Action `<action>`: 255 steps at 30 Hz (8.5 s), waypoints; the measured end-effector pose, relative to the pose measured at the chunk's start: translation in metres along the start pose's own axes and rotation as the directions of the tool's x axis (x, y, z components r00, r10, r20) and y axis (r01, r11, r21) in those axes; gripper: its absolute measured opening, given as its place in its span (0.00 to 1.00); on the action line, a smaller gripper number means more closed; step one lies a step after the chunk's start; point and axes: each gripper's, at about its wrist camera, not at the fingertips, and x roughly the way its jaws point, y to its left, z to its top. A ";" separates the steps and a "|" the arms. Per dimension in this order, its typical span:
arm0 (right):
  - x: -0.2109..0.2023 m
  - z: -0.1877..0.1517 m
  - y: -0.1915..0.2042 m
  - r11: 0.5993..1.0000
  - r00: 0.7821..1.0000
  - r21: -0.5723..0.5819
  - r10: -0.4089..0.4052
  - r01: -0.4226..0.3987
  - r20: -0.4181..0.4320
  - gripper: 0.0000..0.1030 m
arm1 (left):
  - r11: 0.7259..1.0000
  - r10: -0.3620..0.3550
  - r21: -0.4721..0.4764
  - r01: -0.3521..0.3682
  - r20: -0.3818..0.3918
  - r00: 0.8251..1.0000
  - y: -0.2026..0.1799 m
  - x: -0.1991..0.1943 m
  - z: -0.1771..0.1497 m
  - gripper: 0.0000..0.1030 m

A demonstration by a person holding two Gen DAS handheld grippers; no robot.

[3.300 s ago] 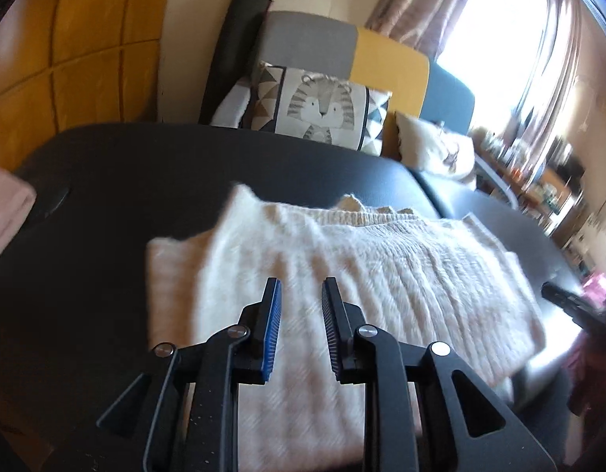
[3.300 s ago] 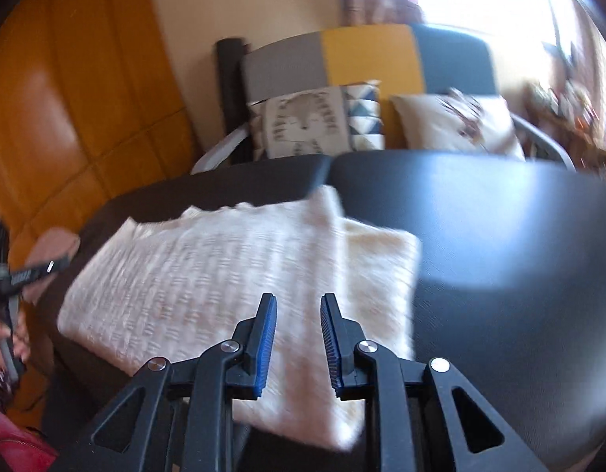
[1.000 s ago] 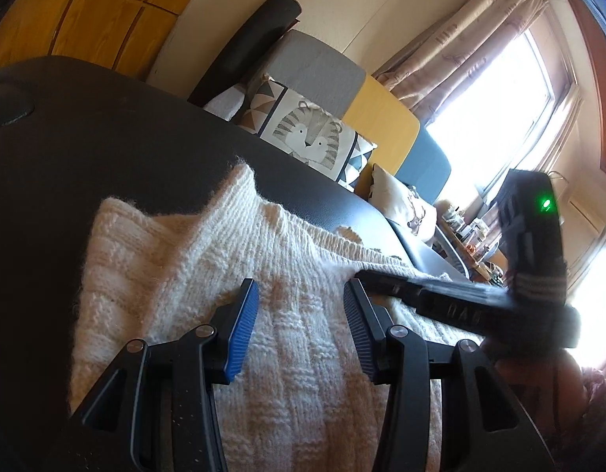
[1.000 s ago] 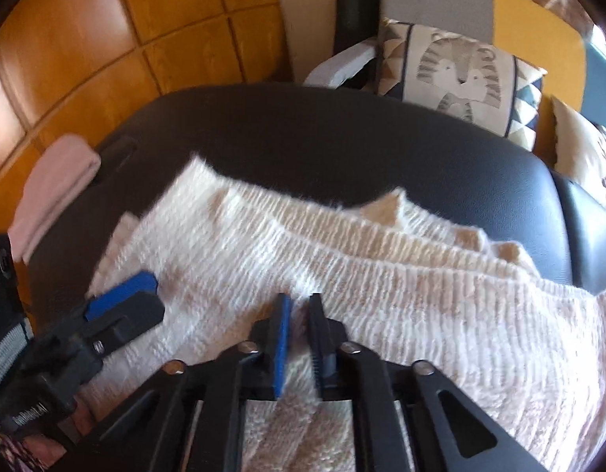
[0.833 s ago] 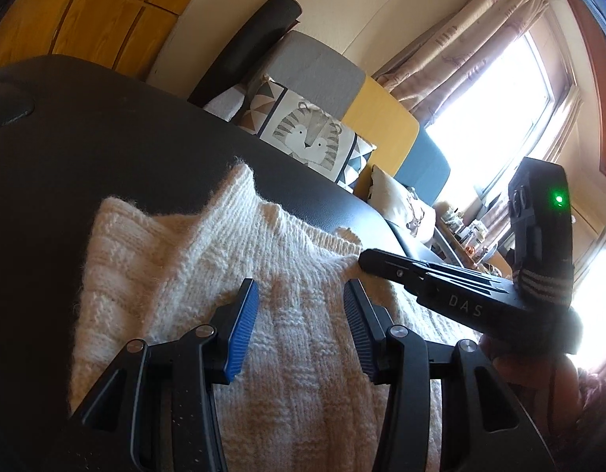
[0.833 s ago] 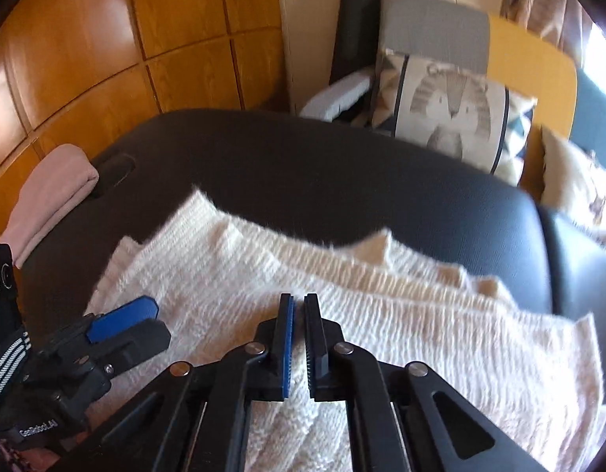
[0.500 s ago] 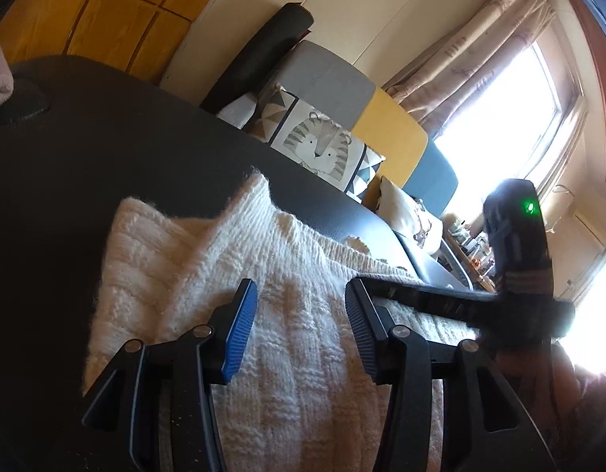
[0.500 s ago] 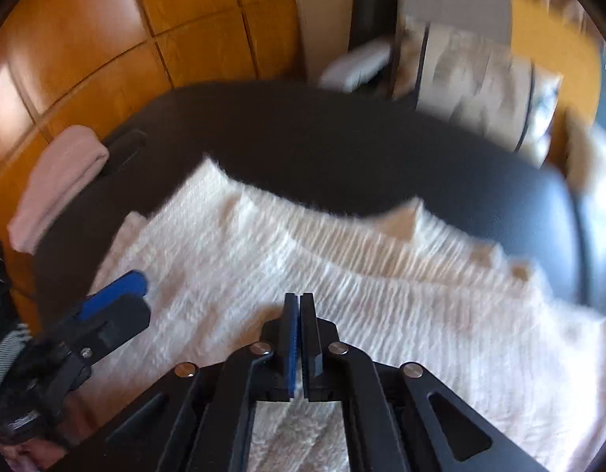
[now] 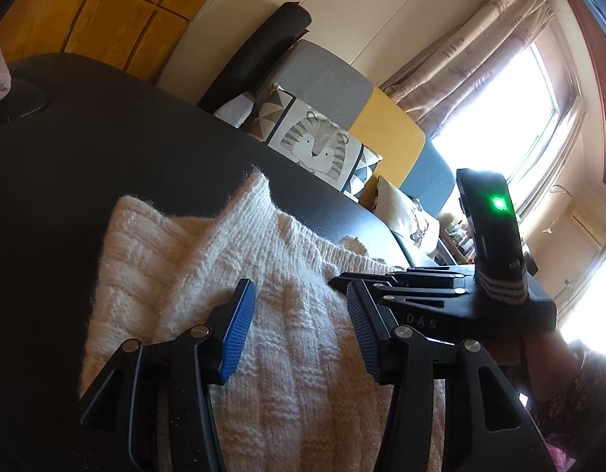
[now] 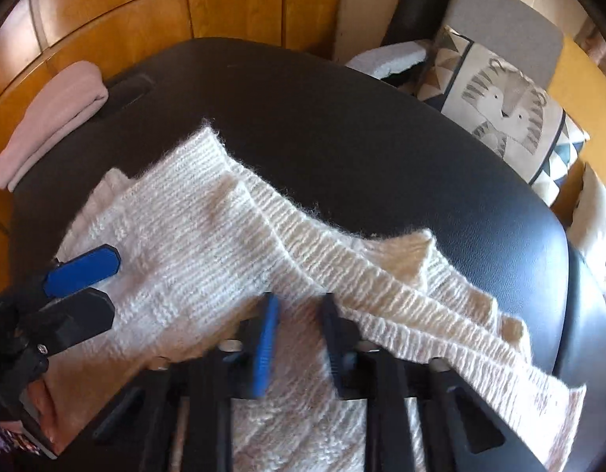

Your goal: Fold clothes

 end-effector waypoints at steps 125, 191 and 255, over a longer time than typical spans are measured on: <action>0.021 0.032 -0.073 0.984 0.968 -0.011 0.176 -0.177 0.181 0.03 | 0.897 0.234 0.439 -0.058 -0.359 0.904 -0.067 0.144 0.065 0.02; -0.009 -0.008 -0.029 0.997 0.998 -0.045 -0.058 0.059 0.020 0.20 | 0.980 0.189 0.105 -0.168 -0.244 0.951 0.000 0.108 0.023 0.03; 0.004 -0.050 -0.099 0.963 0.987 0.271 -0.051 0.009 0.150 0.00 | 0.982 0.180 0.104 -0.159 -0.235 0.955 0.007 0.110 0.019 0.03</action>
